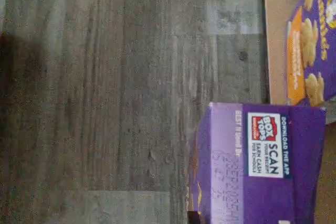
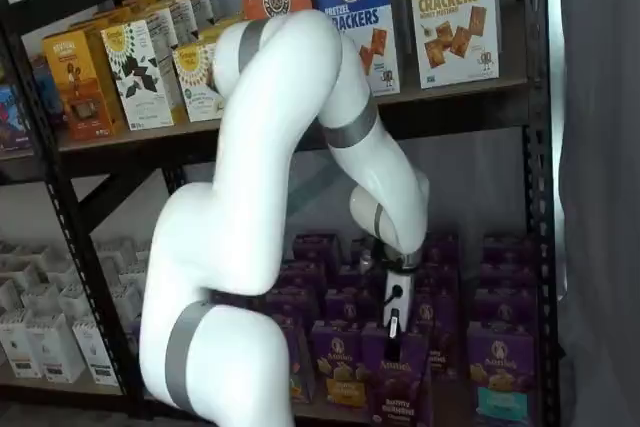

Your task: Pick up the purple box with a brown patch in the center, on the bottom shelf, the fifth box from the left

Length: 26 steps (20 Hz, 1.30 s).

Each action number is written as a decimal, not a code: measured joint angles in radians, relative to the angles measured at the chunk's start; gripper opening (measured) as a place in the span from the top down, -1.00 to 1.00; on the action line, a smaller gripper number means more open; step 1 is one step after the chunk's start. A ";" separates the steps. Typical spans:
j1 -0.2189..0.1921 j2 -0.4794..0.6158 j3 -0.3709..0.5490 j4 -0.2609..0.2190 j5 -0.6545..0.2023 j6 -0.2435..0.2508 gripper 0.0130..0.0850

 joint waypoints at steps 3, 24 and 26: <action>0.006 -0.059 0.066 0.014 -0.007 -0.008 0.44; 0.040 -0.390 0.392 -0.105 0.045 0.130 0.44; 0.029 -0.407 0.395 -0.127 0.092 0.139 0.44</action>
